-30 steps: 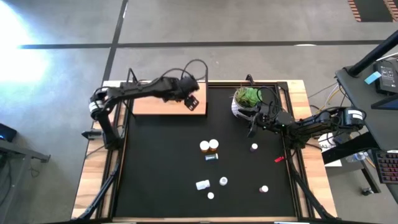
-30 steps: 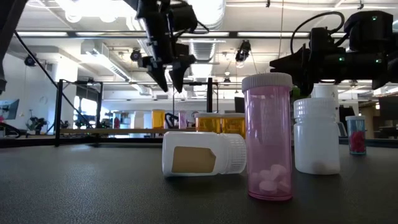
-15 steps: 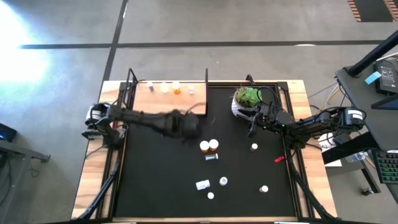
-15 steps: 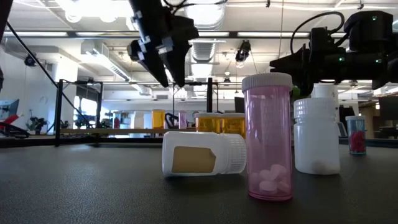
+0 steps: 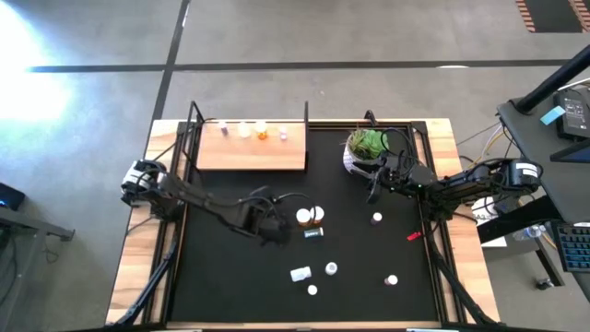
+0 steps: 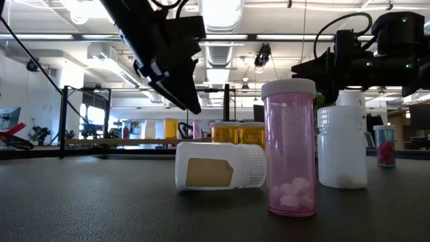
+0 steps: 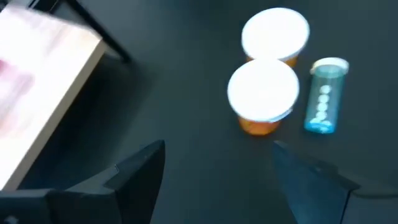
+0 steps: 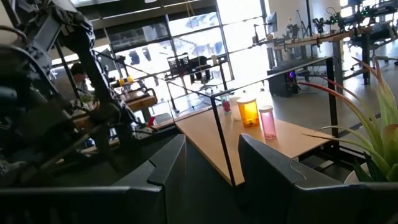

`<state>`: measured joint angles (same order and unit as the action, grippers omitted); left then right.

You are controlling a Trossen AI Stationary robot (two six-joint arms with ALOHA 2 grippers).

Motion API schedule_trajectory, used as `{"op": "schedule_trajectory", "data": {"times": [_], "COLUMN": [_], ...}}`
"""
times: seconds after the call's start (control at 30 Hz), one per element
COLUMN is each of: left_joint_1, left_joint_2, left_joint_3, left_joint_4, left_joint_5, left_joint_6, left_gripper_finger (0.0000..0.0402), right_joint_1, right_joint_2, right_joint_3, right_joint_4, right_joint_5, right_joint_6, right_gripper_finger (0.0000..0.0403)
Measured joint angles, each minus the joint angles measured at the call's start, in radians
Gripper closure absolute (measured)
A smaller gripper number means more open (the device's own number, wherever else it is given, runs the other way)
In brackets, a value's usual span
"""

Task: Pick and place medicine bottles onto shelf by color
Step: Put the top left orange pill bottle on the shelf aligned with the other orange pill bottle

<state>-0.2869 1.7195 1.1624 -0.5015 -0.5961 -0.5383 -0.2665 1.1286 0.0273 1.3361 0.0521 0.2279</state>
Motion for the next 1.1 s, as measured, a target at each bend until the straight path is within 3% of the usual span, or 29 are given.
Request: {"op": "schedule_trajectory", "data": {"times": [0.47, 0.83, 1.1], "left_joint_1": [-0.018, 0.016, 0.046], "left_joint_2": [0.002, 0.002, 0.025], "left_joint_3": [-0.187, -0.249, -0.276], "left_joint_4": [0.425, 0.618, 0.696], "left_joint_5": [-0.012, -0.011, 0.066], "left_joint_6": [0.282, 0.294, 0.293], "left_gripper_finger": [0.0125, 0.0125, 0.0125], "right_joint_1": [0.000, 0.000, 0.000], "right_joint_2": [0.000, 0.000, 0.000], "right_joint_3": [0.000, 0.000, 0.000], "right_joint_4": [0.000, 0.000, 0.000], "right_joint_5": [0.000, 0.000, 0.000], "right_joint_6": [0.000, 0.000, 0.000], "right_gripper_finger": [0.0264, 0.0264, 0.0264]}}
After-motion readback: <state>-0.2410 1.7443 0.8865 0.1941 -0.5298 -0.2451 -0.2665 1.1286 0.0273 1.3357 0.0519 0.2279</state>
